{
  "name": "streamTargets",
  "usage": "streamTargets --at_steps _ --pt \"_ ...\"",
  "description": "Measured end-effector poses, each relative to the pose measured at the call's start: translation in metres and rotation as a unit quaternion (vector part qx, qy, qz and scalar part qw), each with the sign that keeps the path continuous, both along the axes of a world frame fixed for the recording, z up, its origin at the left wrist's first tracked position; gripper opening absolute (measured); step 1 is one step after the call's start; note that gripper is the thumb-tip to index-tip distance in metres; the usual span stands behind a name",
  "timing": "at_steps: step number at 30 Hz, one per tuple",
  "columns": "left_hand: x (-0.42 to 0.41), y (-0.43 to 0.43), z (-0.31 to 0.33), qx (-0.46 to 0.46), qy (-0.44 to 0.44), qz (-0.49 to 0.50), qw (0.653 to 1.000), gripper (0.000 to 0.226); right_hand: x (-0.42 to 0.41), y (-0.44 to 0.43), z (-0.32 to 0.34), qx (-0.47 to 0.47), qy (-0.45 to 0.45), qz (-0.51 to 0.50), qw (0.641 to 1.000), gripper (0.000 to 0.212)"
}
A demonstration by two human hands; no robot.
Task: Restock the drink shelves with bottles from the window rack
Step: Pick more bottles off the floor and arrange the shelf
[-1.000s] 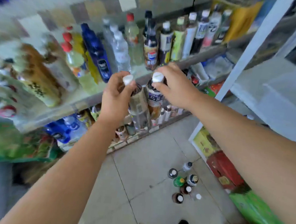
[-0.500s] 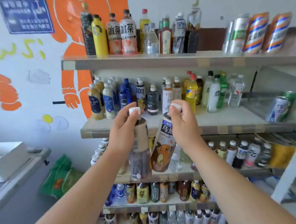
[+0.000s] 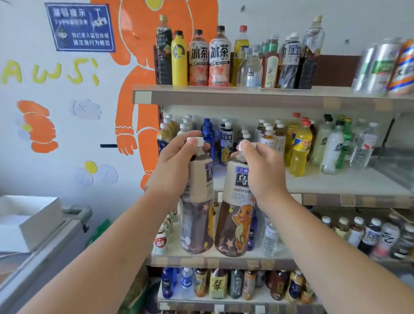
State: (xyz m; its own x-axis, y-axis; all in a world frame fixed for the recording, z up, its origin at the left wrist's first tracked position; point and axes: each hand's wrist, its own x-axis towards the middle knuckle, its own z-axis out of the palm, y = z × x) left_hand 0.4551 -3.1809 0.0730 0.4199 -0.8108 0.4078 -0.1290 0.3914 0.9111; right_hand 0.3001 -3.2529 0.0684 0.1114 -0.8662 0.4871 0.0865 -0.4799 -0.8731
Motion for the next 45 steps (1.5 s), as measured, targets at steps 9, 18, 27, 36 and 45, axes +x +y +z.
streamTargets --at_steps 9,18,27,36,45 --pt "0.051 -0.031 -0.003 -0.054 -0.007 -0.079 0.995 0.025 0.04 -0.02 -0.003 -0.053 0.015 -0.004 0.998 0.03" --pt "0.062 -0.088 -0.005 -0.04 -0.051 -0.127 0.99 0.017 0.049 -0.058 -0.012 -0.054 0.04 0.009 0.998 0.027" --pt "0.075 -0.194 -0.001 0.004 -0.144 -0.106 0.984 0.02 0.06 -0.15 -0.026 -0.029 -0.006 -0.01 1.0 0.021" --pt "0.066 -0.338 0.006 0.067 -0.442 0.01 0.895 0.043 0.049 -0.28 -0.02 -0.052 0.056 0.005 0.997 0.02" --pt "0.072 -0.42 0.016 0.166 -0.549 0.06 0.817 0.027 0.062 -0.356 -0.012 -0.057 0.024 0.087 0.994 0.022"
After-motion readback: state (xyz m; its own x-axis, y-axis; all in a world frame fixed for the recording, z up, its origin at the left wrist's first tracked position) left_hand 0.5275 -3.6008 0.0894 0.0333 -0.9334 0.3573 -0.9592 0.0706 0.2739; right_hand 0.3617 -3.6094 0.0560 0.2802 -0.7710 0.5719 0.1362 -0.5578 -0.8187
